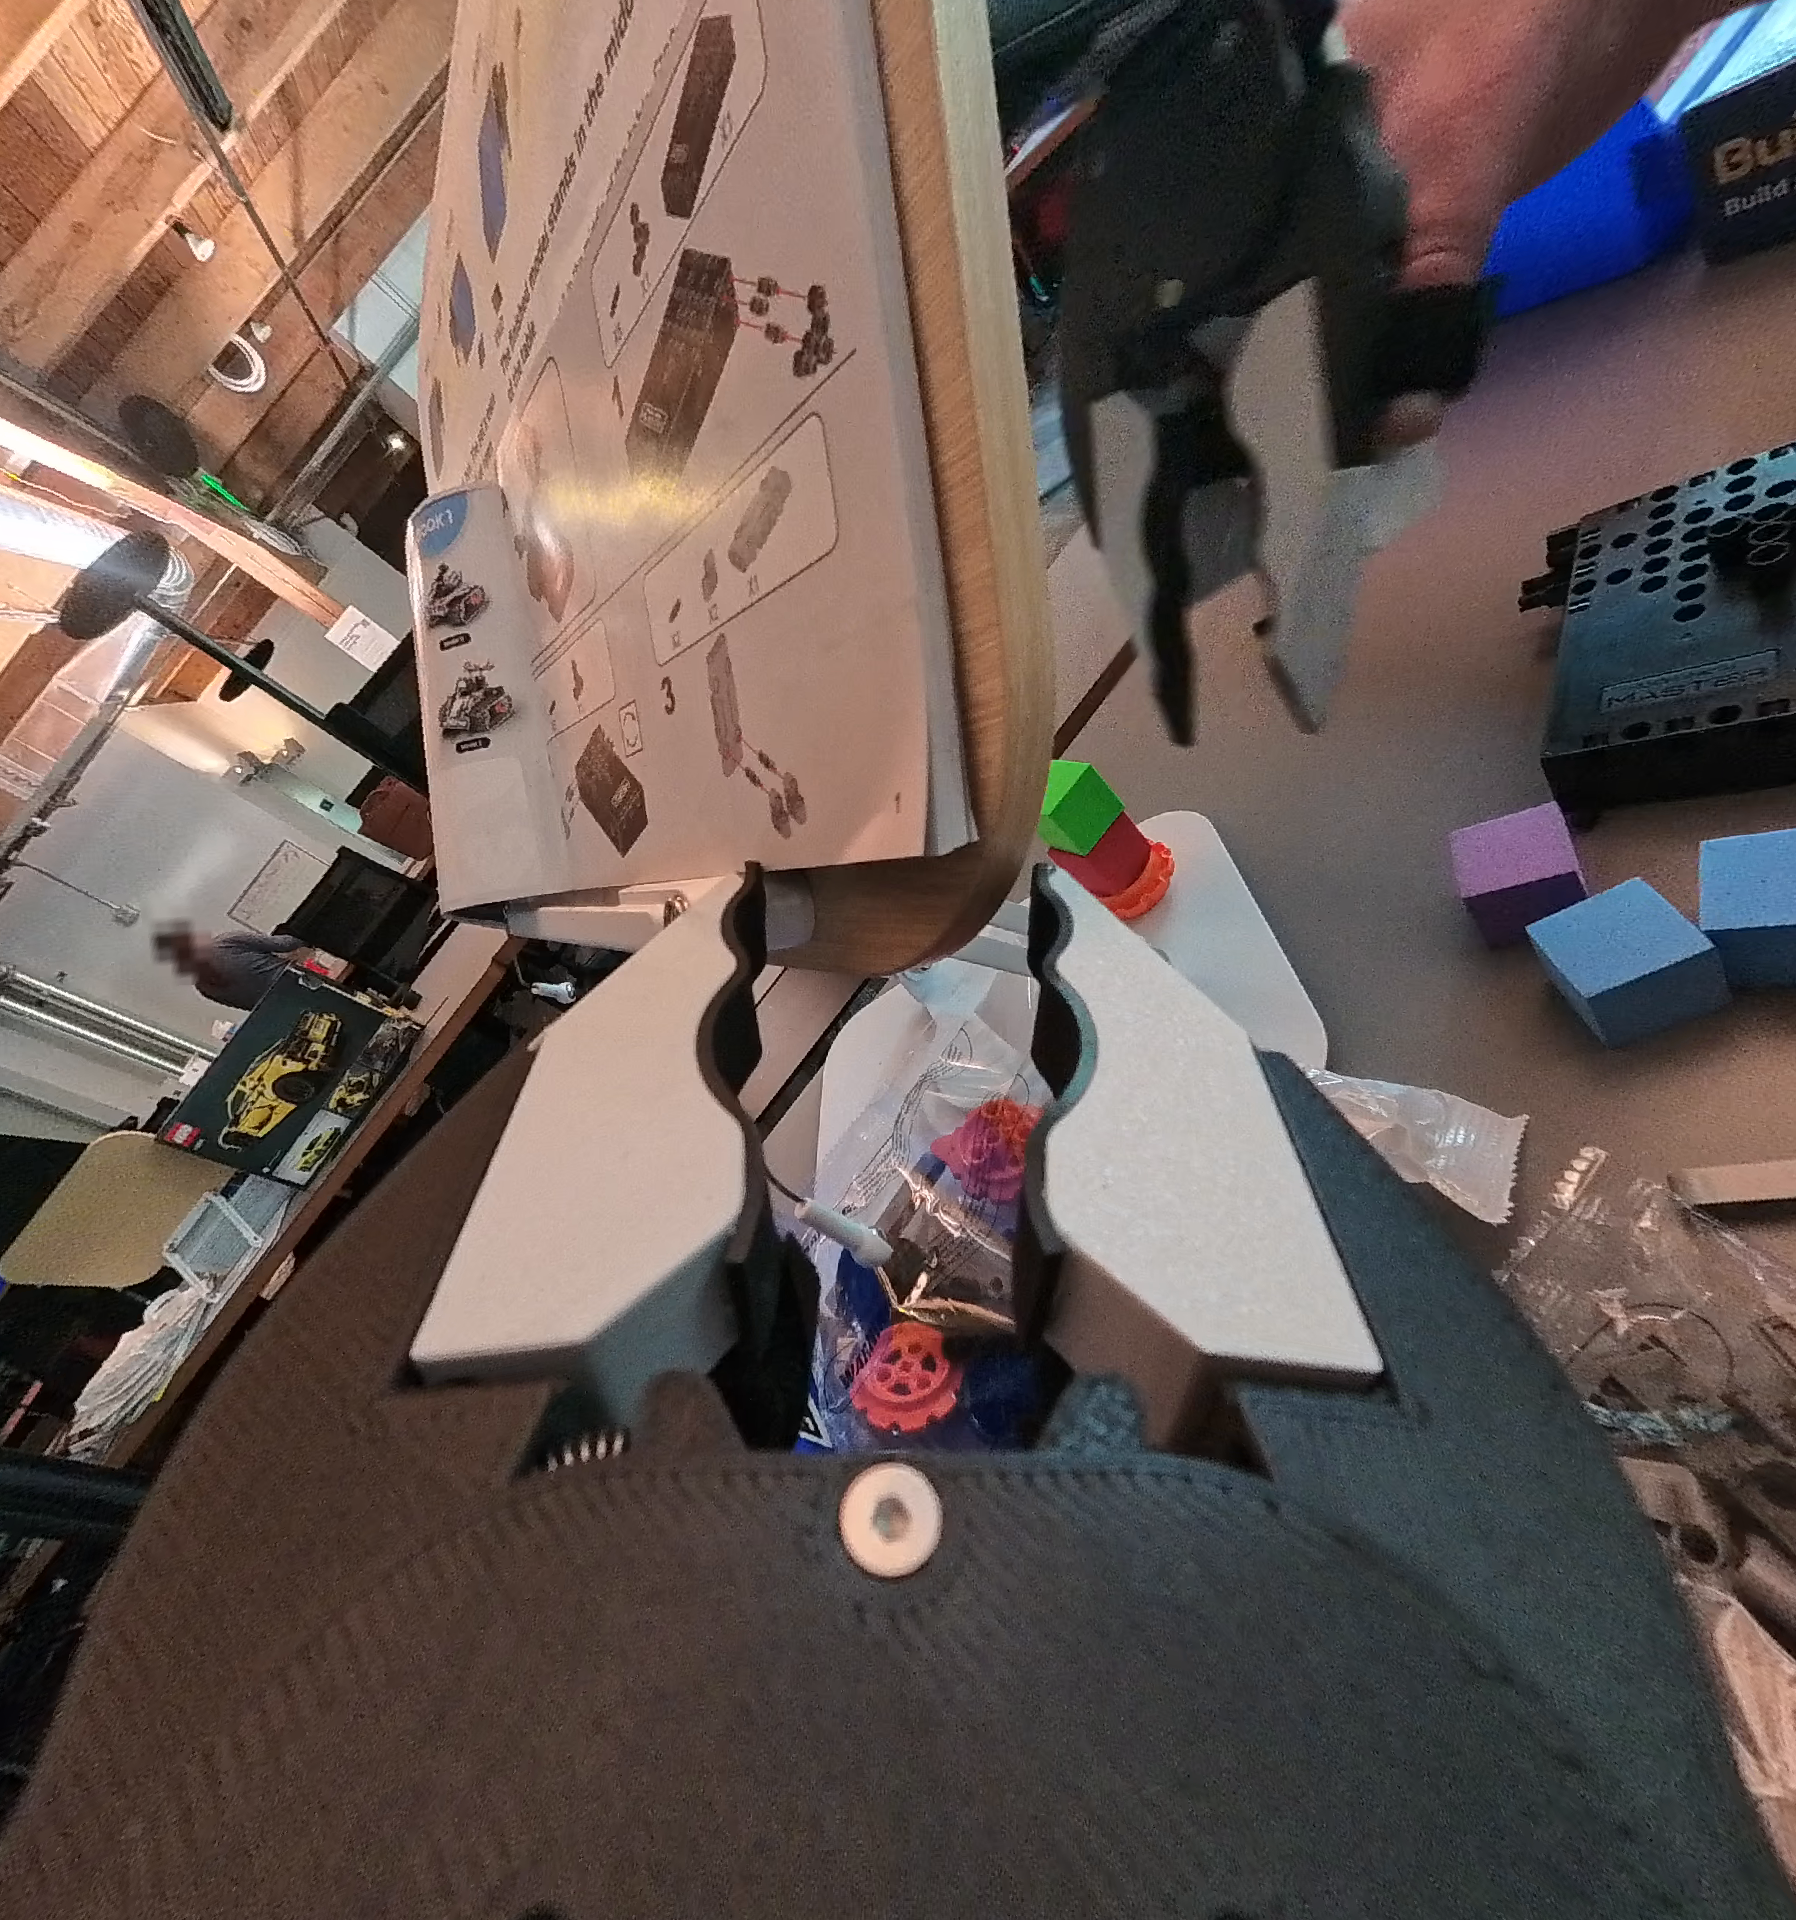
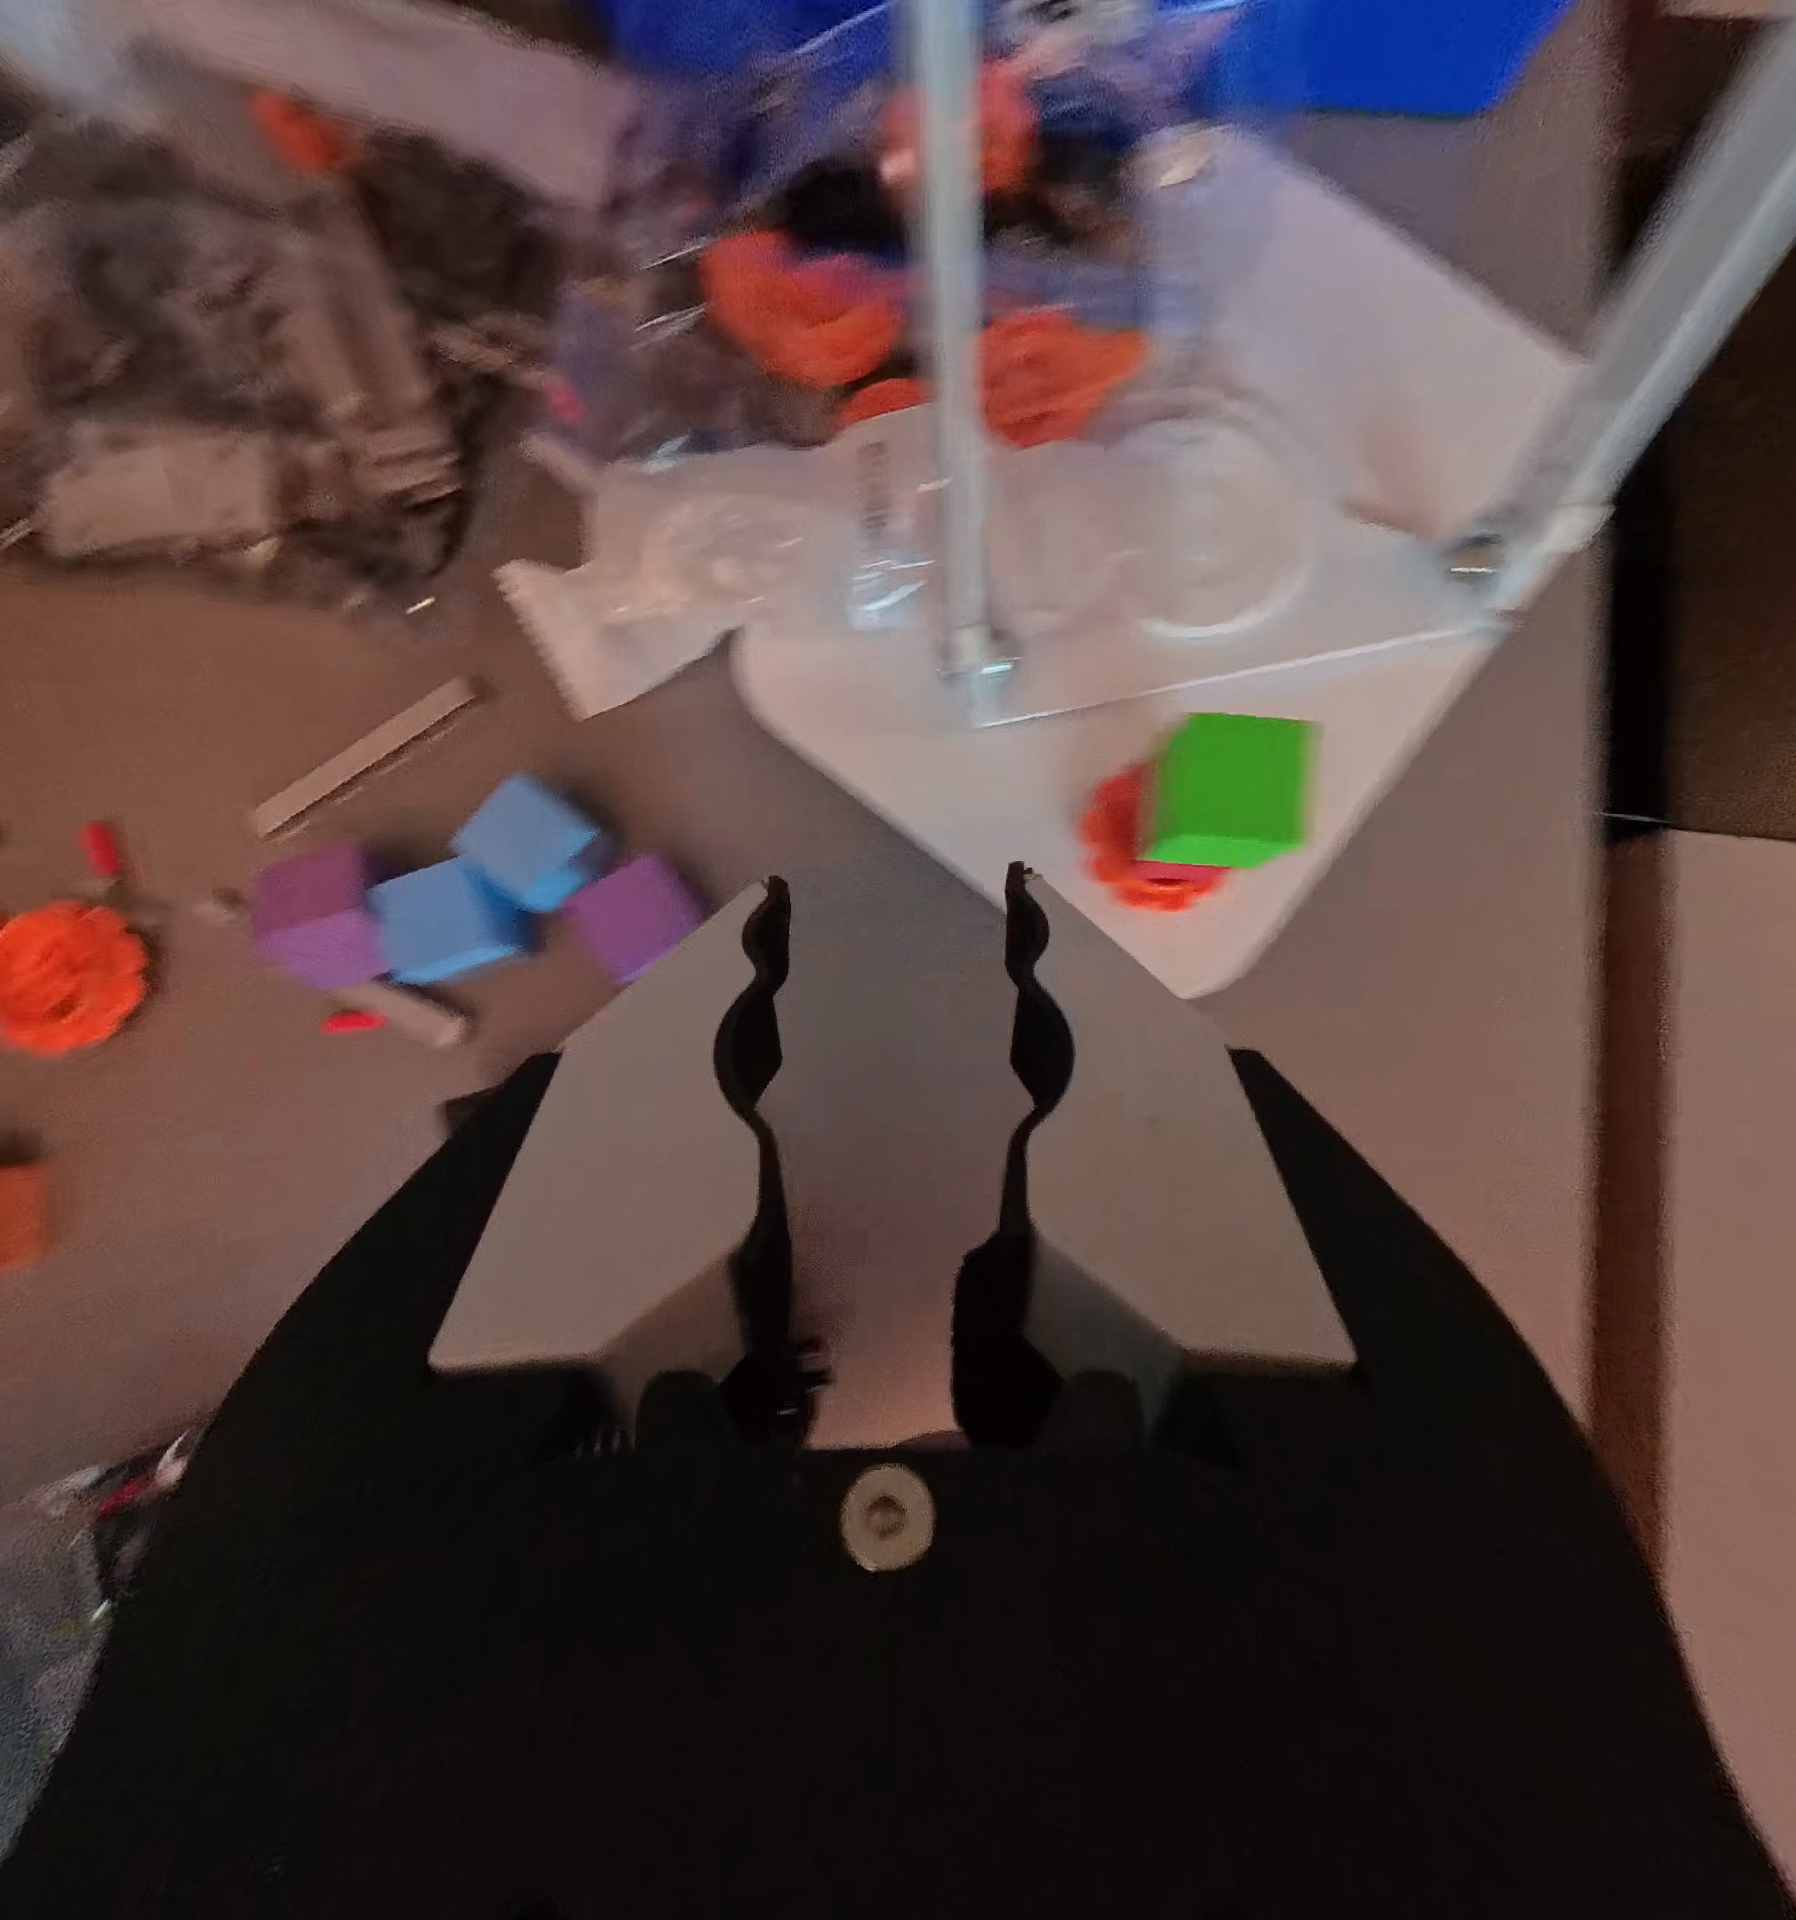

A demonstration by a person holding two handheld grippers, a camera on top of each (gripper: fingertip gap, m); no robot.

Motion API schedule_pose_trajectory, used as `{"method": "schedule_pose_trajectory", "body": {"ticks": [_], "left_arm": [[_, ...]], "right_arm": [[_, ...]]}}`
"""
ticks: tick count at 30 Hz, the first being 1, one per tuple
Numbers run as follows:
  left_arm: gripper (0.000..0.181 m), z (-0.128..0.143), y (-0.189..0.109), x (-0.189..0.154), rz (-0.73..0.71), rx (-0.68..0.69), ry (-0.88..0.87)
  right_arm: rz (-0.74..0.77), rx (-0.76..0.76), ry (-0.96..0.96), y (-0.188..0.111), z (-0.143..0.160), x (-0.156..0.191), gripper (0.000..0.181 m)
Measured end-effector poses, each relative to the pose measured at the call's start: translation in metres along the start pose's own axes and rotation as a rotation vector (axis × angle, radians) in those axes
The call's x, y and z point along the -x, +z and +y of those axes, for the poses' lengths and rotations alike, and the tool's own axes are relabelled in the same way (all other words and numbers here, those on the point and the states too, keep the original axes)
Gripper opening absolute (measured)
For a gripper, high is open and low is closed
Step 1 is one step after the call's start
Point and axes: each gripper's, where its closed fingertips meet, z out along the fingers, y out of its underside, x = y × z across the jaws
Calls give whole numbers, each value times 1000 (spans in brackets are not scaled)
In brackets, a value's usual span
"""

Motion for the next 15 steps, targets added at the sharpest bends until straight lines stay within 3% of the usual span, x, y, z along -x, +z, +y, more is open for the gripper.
{"method": "schedule_pose_trajectory", "body": {"ticks": [3, 6, 15], "left_arm": [[49, 0, 0, 0, -1, 0, -1], [49, 0, 0, 0, -2, 0, 0], [49, 0, 0, 0, -1, 0, -1]], "right_arm": [[-104, 77, -93, 16, 17, 43, 39], [-172, 136, -126, 32, 32, 65, 40], [-198, 113, -96, 43, 31, 68, 27]]}}
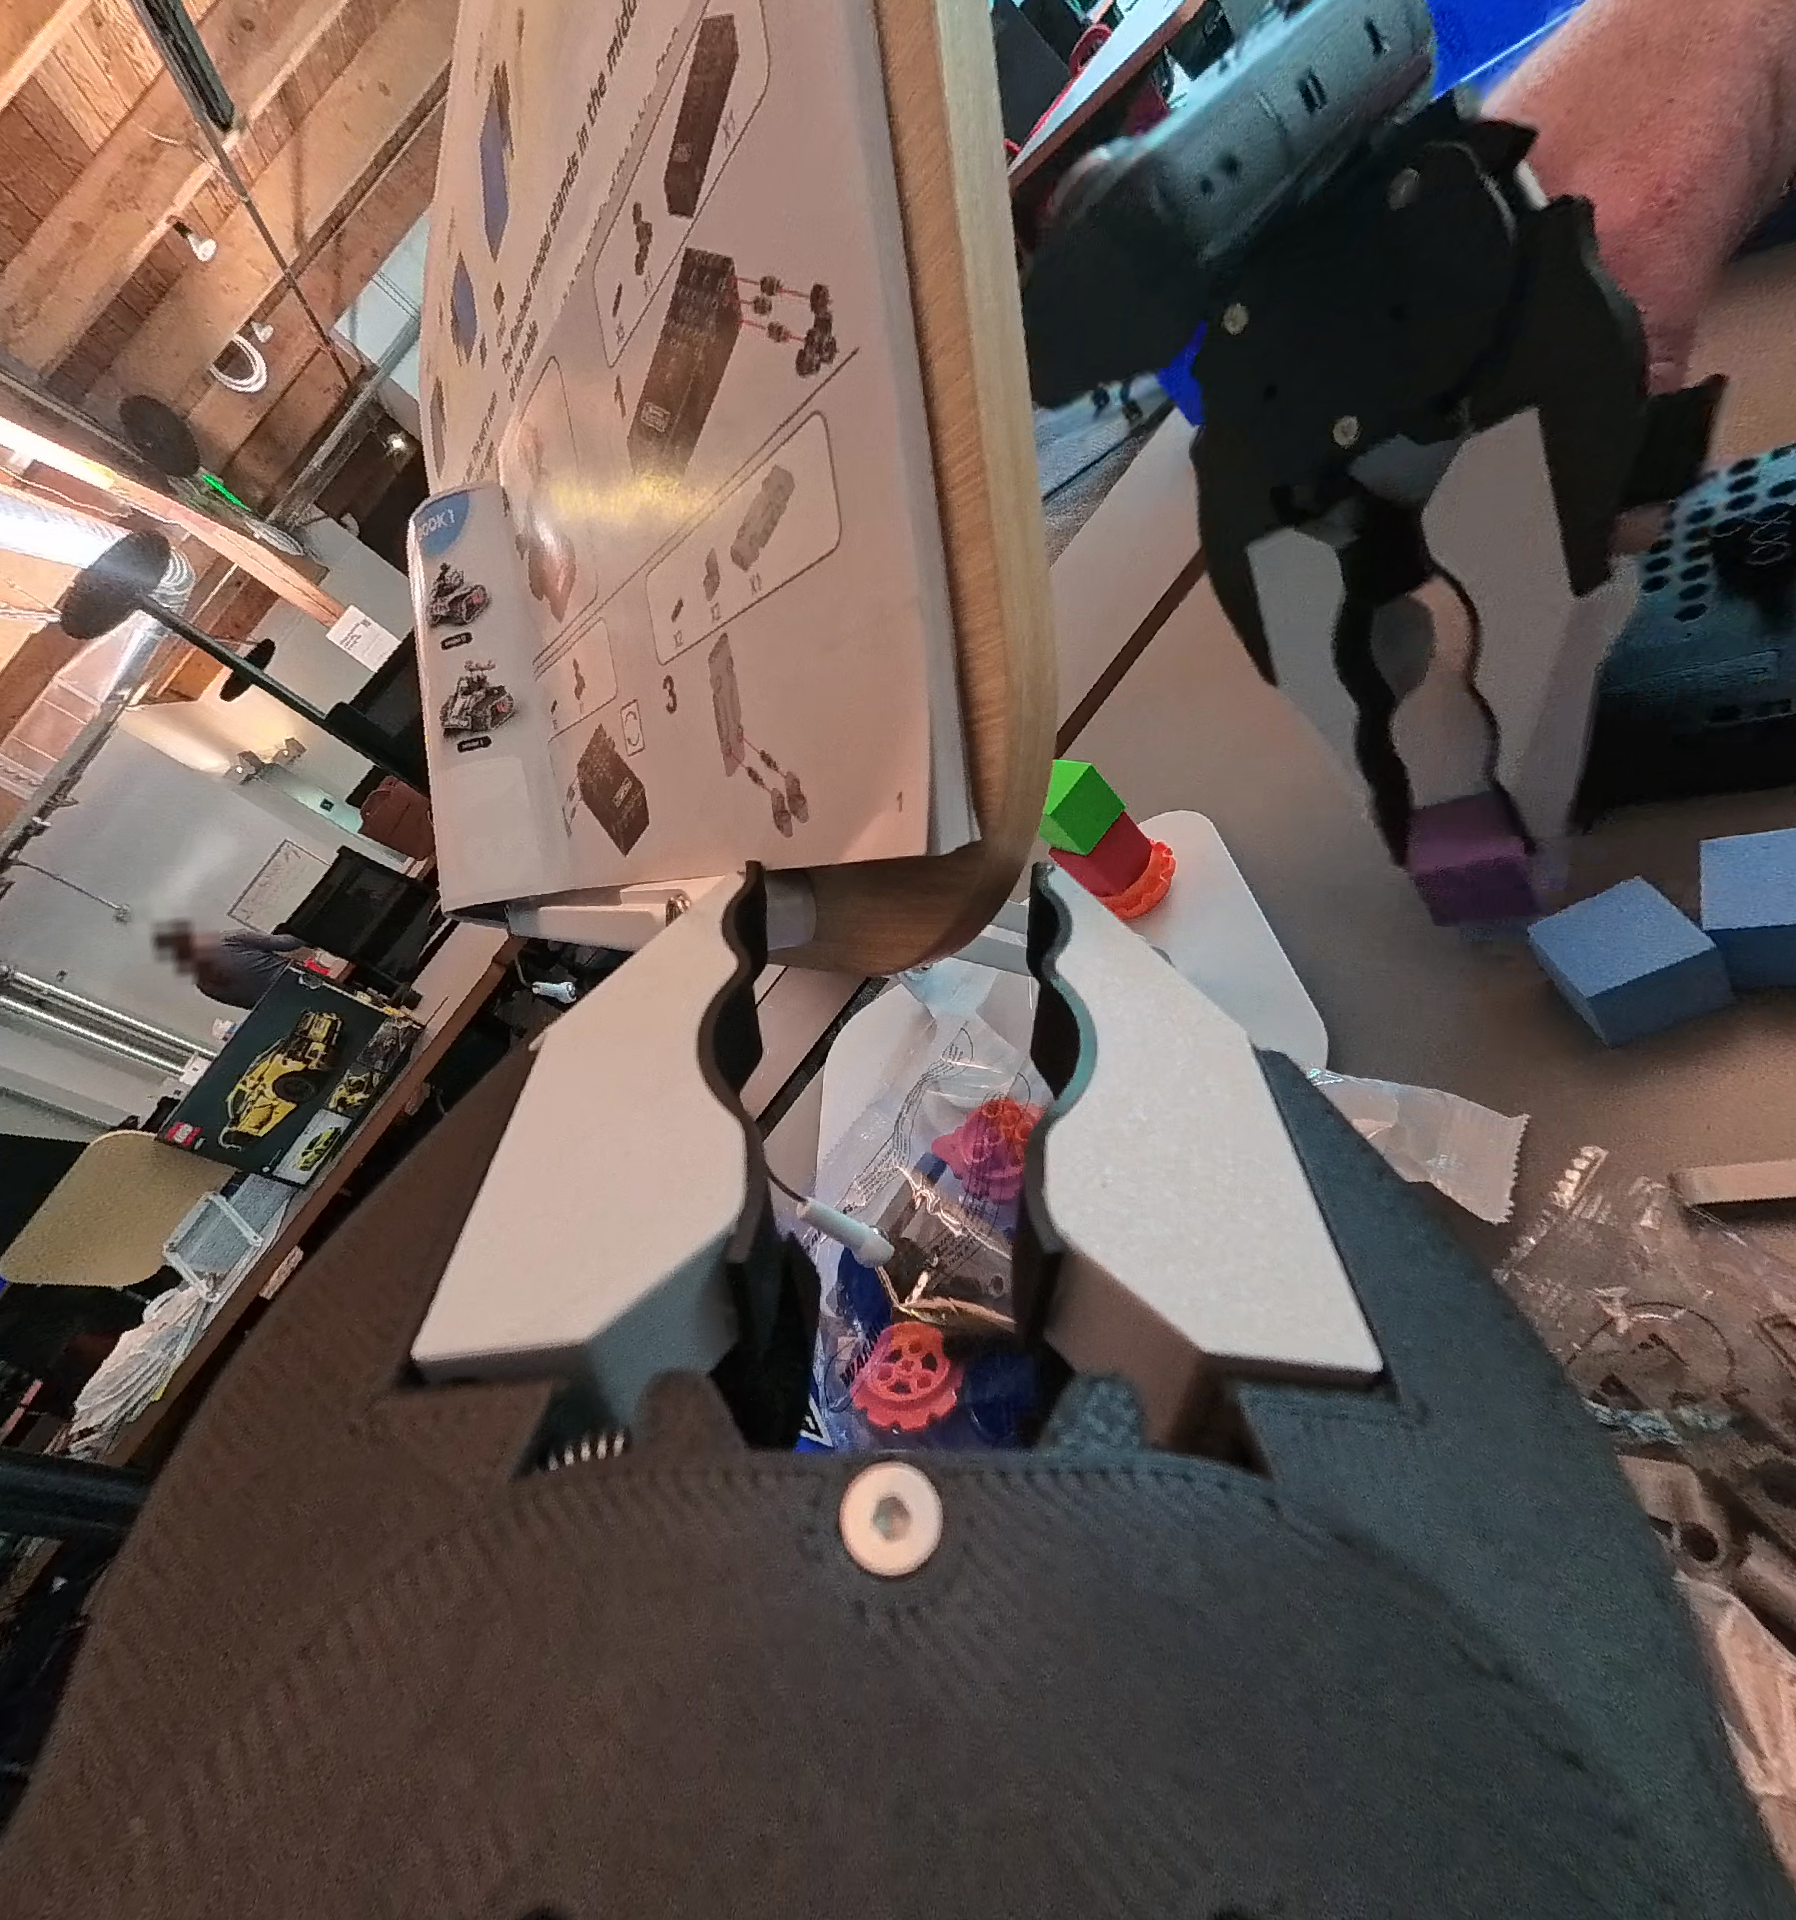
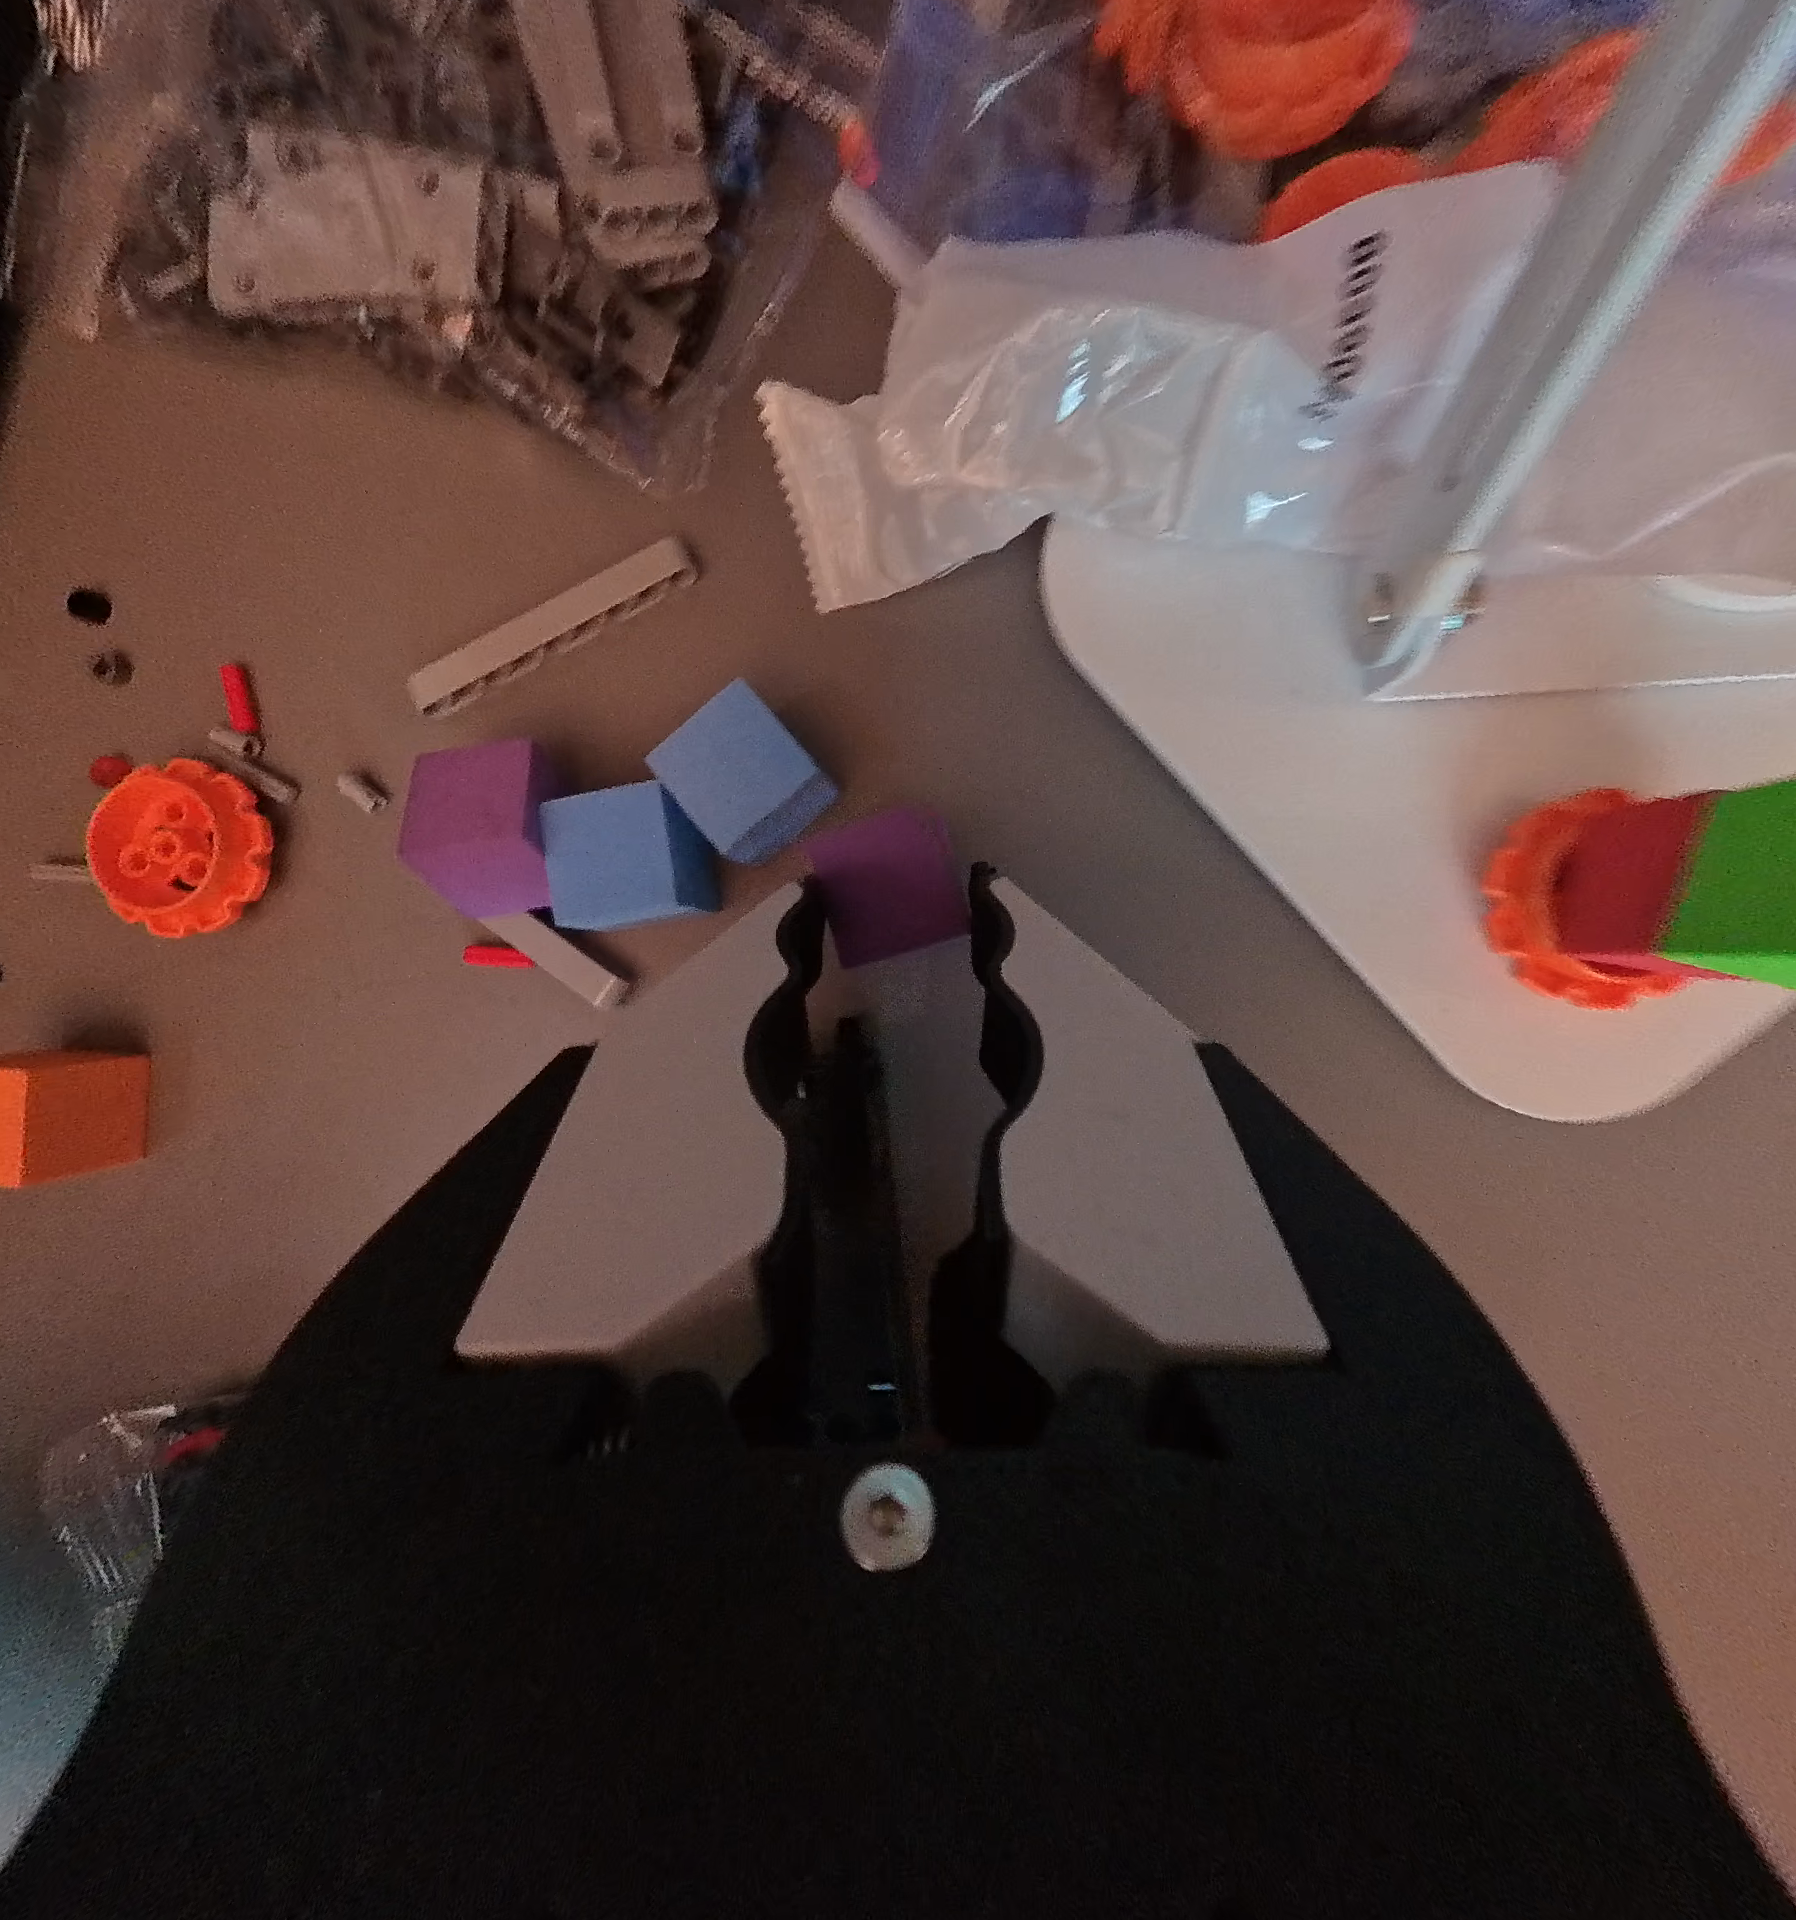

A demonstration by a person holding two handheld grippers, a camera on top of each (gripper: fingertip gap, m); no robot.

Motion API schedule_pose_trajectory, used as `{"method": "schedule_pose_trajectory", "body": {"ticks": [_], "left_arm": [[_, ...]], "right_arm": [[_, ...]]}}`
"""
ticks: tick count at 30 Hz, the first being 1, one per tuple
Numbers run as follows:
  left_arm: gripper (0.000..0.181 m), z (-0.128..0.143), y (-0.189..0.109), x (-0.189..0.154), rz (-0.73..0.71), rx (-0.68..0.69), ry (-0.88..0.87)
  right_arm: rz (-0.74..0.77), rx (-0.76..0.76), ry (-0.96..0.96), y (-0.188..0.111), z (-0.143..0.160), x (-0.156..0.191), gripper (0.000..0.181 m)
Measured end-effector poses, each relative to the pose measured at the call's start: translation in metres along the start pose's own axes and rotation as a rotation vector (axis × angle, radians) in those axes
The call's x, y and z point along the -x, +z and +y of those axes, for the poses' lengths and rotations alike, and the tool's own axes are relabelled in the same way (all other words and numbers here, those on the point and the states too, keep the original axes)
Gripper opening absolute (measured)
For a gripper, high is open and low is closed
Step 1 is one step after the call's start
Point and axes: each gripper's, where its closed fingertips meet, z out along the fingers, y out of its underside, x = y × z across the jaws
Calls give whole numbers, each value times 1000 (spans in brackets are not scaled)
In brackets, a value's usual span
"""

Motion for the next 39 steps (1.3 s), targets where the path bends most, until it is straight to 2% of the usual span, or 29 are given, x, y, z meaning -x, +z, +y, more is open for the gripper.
{"method": "schedule_pose_trajectory", "body": {"ticks": [3, 7, 9, 16, 27, 31, 33, 35, 39], "left_arm": [[49, 0, 0, 0, 0, 0, -1], [49, 0, 0, 0, 1, 2, 2], [49, 0, 0, 0, 1, 2, 2], [49, -1, -1, 0, 2, 1, 2], [50, -2, -2, 1, -2, 3, 7], [54, -9, -12, 7, -5, -16, 13], [51, -19, -17, 4, 9, -54, 18], [49, -38, -24, 0, 26, -114, 31], [42, -74, -35, -28, 154, -202, 41]], "right_arm": [[96, -64, 51, -24, -13, -25, 27], [261, -201, 126, -71, -40, -70, 26], [319, -210, 167, -87, -44, -90, 26], [337, -138, 285, -84, -43, -121, 27], [310, -102, 315, -70, -39, -126, 27], [338, -125, 322, -77, -40, -126, 39], [361, -137, 330, -85, -39, -123, 45], [376, -145, 330, -93, -36, -114, 44], [329, -142, 300, -94, -30, -75, 42]]}}
